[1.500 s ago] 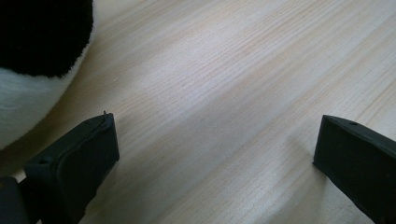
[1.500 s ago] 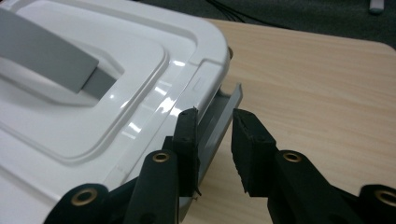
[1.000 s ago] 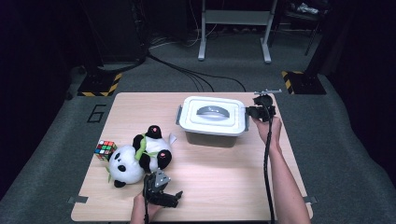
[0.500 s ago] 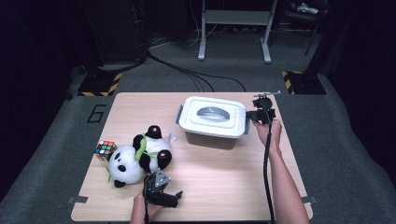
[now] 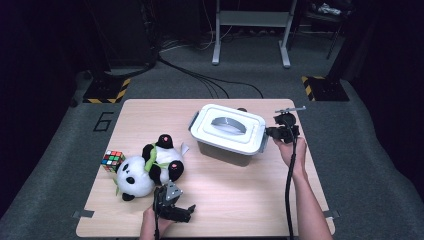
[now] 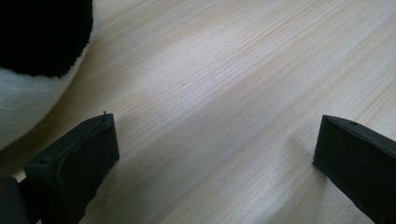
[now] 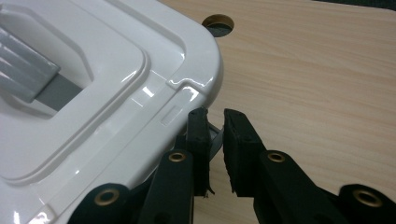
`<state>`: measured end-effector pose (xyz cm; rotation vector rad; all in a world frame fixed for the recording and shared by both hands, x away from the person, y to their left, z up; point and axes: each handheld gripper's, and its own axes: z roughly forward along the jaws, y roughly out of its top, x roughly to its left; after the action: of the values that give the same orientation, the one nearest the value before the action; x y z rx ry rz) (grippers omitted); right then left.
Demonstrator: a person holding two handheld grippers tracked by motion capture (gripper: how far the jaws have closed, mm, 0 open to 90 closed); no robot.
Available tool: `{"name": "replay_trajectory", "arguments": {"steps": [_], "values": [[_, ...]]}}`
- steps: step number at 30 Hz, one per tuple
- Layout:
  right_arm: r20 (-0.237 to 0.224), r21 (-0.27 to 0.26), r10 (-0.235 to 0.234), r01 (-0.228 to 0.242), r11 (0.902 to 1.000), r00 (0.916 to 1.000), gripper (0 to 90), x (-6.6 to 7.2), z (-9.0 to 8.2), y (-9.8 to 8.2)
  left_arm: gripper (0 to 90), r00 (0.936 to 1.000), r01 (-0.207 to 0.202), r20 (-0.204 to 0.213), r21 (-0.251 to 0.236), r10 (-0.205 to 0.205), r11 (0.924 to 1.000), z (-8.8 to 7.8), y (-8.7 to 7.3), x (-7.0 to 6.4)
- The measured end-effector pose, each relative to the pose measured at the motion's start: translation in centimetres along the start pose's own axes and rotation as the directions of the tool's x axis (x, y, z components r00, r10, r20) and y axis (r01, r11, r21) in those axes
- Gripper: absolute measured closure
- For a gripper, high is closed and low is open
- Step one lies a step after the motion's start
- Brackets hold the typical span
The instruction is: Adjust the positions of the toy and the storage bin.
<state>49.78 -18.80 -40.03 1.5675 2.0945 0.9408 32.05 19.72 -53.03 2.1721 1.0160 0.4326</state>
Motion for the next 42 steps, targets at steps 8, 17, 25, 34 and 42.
{"name": "replay_trajectory", "arguments": {"steps": [8,17,25,34,42], "values": [[-0.026,-0.029,-0.021,0.02,0.9994,0.9994,78.6,0.0,-0.8,-0.9,0.0,1.0,0.0,0.0,0.0,0.0,1.0,0.0,0.0,0.0],[-0.046,-0.084,-0.079,0.075,0.9937,0.9958,33.6,0.5,-2.5,-0.5,0.0,1.0,-0.002,0.001,0.0,0.002,1.0,0.0,0.0,0.0],[-0.111,-0.074,-0.198,0.19,0.979,0.9739,11.1,3.8,-1.9,0.4,0.0,1.0,0.001,0.0,0.0,-0.001,1.0,0.0,0.0,0.0],[-0.182,-0.063,-0.316,0.31,0.9487,0.9312,12.0,6.8,-0.1,1.9,0.0,1.0,0.0,0.0,0.0,0.0,1.0,0.0,0.0,0.0],[-0.21,-0.115,-0.405,0.389,0.914,0.8897,48.8,8.3,1.0,3.4,0.0,1.0,-0.002,-0.004,-0.002,0.002,1.0,0.0,0.0,0.0]]}}
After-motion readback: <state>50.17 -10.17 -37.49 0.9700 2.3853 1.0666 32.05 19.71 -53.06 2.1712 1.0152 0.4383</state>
